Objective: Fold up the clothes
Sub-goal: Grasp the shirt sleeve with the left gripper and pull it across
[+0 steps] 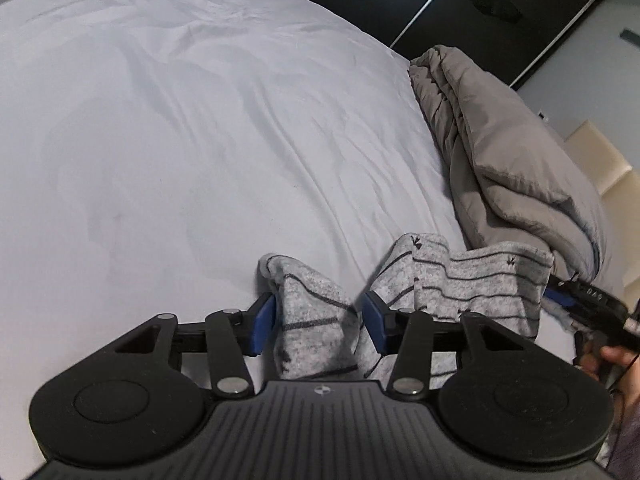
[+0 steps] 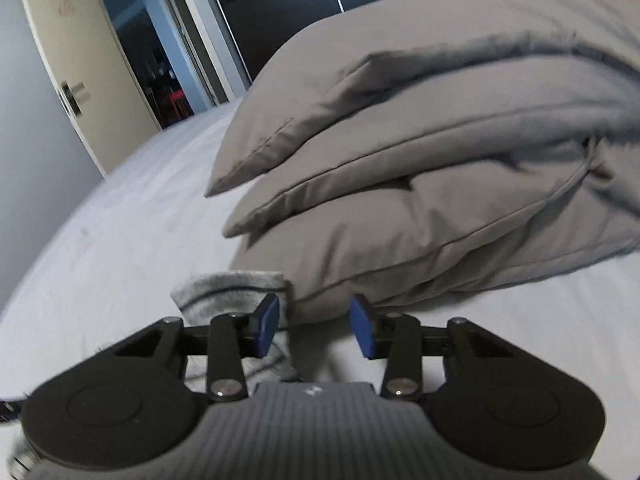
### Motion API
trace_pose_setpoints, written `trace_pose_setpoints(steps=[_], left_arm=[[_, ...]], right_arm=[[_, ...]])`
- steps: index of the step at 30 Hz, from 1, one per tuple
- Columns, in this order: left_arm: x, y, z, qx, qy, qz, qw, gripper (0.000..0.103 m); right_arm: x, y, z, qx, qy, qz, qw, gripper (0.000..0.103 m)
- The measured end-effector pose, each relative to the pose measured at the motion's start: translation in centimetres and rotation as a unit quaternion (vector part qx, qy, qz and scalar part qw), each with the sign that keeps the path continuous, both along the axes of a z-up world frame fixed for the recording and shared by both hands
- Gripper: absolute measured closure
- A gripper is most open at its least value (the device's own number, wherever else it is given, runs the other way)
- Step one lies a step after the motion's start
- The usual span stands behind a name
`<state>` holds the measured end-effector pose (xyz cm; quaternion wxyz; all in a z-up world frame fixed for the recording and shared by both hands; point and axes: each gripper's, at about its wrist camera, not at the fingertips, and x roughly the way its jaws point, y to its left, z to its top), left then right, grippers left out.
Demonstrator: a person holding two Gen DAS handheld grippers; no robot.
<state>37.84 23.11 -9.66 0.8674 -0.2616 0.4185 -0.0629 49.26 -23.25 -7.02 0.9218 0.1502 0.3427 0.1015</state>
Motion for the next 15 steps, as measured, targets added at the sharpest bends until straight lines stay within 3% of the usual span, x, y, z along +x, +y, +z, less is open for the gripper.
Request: trace_pose_setpoints(steps=[2,5,6,7,8,11,15], left_arm=[[0.3,0.0,-0.3,-0.015,-0.001,0.002,0.9999,0.058],[0.4,0.2,0.0,-0.007,-0.012,0.008,0.9999,0.058],[0.4,0.3,0.1,-0.005,-0.016,0.01,0.9998,0.063],[0.4,0.3,0.3,-0.002,-0.02,0.013,0.9997,0.069],[0.4,0.4,0.4,0.0,-0.024,0.015,0.9996,0.08],[0.4,0.5,0.8,0.007,-0.036,0.021,0.9991,0.093],[0.6,0.9,2.0,0.025,-0.06,0.031,0.9974,0.095]], right_arm=[[0.4,0.5,-0.6,0.022,0.005,0.012,1.0,0.058],[0.9,1.9,-1.3,0.017,0.005,0.017,1.0,0.06],[1.1,2.1,-1.5,0.021,0.006,0.018,1.0,0.073],[1.2,2.3,-1.6,0.025,0.007,0.017,1.0,0.093],[1.2,2.5,-1.5,0.026,0.005,0.014,1.0,0.094],[0.3,2.4,-0.1,-0.009,-0.029,0.012,0.999,0.097],[-1.8,-0.2,3.1,-0.051,-0.07,-0.036,0.996,0.098]])
